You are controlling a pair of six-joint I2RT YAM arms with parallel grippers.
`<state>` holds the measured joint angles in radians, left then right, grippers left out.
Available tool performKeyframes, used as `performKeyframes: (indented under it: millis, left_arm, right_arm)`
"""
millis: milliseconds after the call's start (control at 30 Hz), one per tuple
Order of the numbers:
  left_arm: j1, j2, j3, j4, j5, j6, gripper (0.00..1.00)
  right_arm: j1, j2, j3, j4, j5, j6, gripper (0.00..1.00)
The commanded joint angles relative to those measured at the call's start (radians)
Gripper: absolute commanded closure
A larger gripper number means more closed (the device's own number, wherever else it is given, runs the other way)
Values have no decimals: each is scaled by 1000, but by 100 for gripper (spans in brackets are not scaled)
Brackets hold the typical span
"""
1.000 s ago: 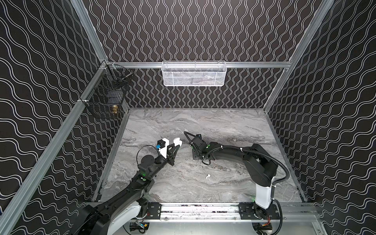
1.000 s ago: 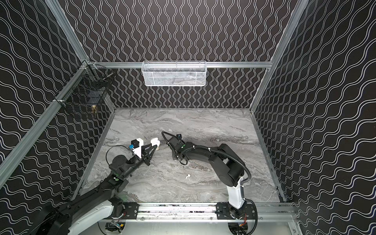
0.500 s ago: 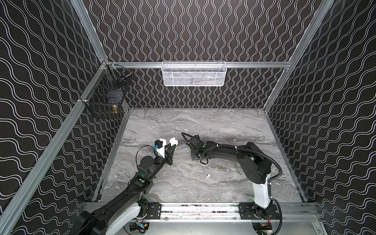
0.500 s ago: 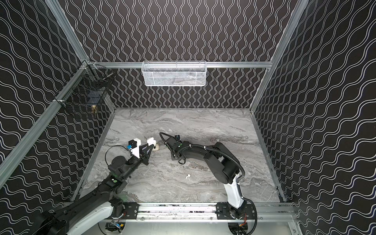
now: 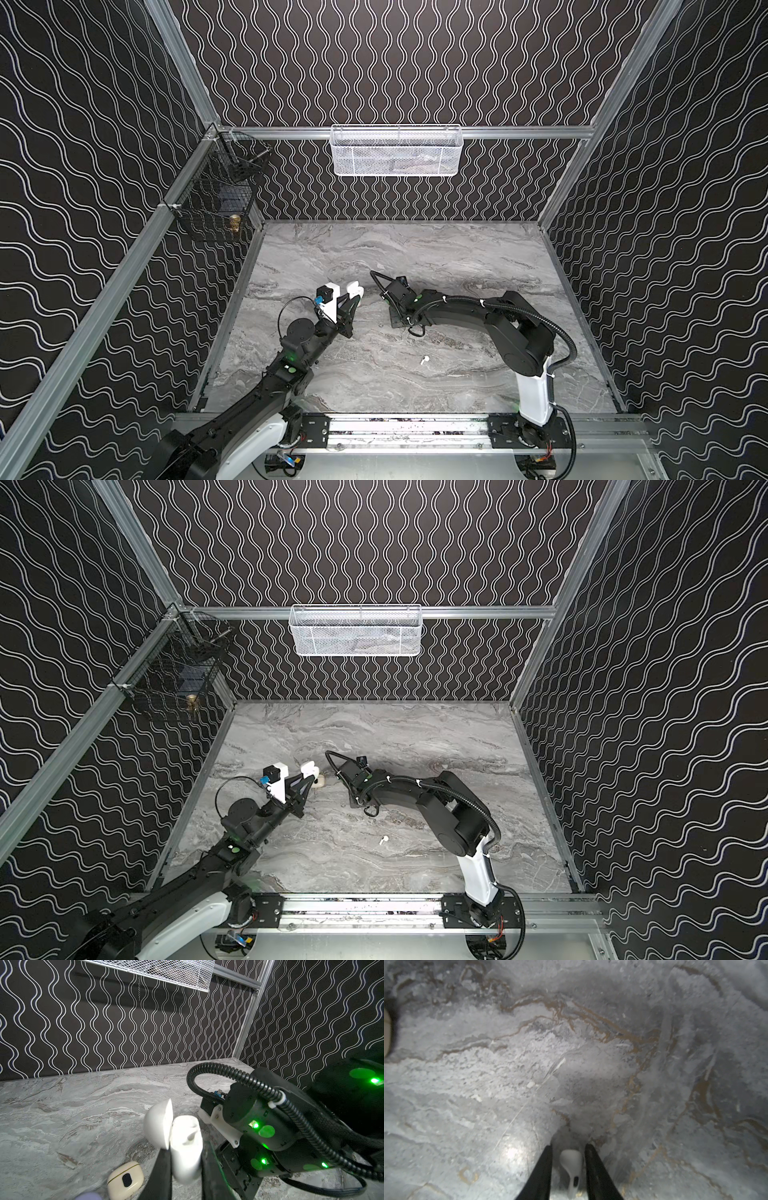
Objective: Insert the wireless bluetooth earbuds into the charging case
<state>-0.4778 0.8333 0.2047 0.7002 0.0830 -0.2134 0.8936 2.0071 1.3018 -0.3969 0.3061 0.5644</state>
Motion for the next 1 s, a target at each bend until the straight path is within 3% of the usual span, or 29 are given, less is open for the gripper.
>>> performKeyframes:
  millis: [0,267,667,967]
  left_arm:
    - [1,-8,7,12,4,-6,100]
    - [1,-15,7,11,7,-3,100]
    - [2,-14,6,17,10,-3,100]
    - [2,8,1,59,56,1,100]
  right_arm:
    - [2,-9,-8,-43,6,16,69]
    - [3,1,-9,-40,15,19,75]
    - [3,16,-7,-27,11,24,74]
    - [4,-16,-36,-12,31,37,85]
